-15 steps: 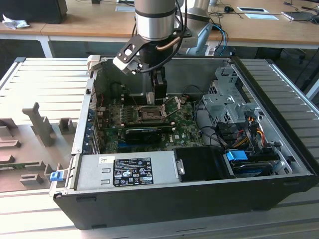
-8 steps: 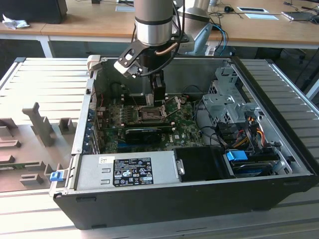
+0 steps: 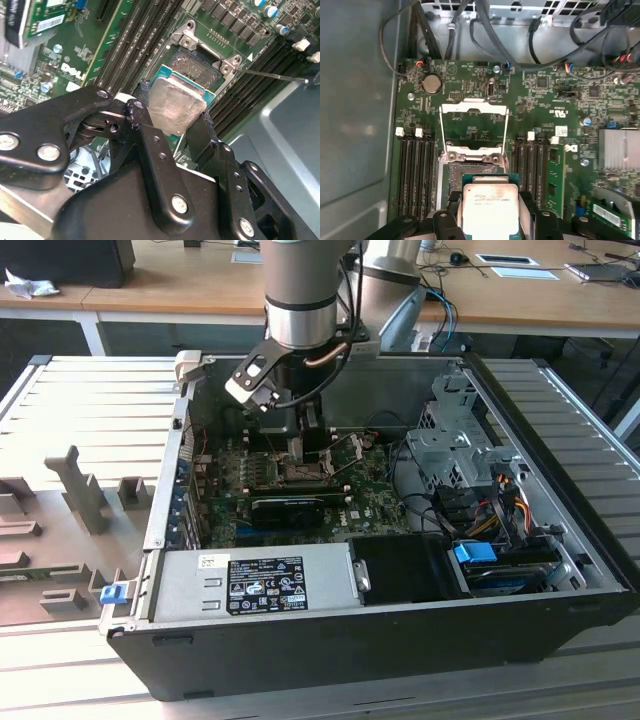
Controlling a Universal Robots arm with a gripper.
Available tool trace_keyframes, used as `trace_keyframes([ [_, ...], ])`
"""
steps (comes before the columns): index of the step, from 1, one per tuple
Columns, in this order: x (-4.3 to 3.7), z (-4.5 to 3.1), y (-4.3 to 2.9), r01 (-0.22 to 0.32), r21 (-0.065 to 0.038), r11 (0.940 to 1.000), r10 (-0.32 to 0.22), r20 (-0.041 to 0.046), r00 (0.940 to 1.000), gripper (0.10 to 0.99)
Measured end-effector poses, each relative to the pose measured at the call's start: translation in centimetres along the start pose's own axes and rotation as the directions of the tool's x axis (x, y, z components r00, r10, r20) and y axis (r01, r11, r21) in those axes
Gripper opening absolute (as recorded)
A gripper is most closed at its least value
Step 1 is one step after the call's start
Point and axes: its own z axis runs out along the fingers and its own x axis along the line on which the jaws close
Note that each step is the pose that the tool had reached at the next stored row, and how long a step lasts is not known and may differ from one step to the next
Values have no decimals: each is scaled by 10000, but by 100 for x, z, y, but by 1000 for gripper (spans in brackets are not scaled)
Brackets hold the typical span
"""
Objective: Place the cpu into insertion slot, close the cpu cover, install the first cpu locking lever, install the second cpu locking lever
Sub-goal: 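Place the cpu into insertion slot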
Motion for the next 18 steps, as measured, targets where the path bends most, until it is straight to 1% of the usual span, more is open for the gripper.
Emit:
trace_keyframes([
  [6, 50, 121, -41, -1, 1, 10000, 1, 2, 10000, 537],
  [8, 90, 190, -47, -1, -2, 10000, 1, -2, 10000, 537],
  [12, 112, 286, -57, -225, -3, 9997, 225, 20, 9997, 537],
  [15, 137, 359, -62, -243, -4, 9997, 243, 22, 9997, 537],
  [18, 163, 401, -65, -280, -4, 9996, 280, 25, 9996, 537],
])
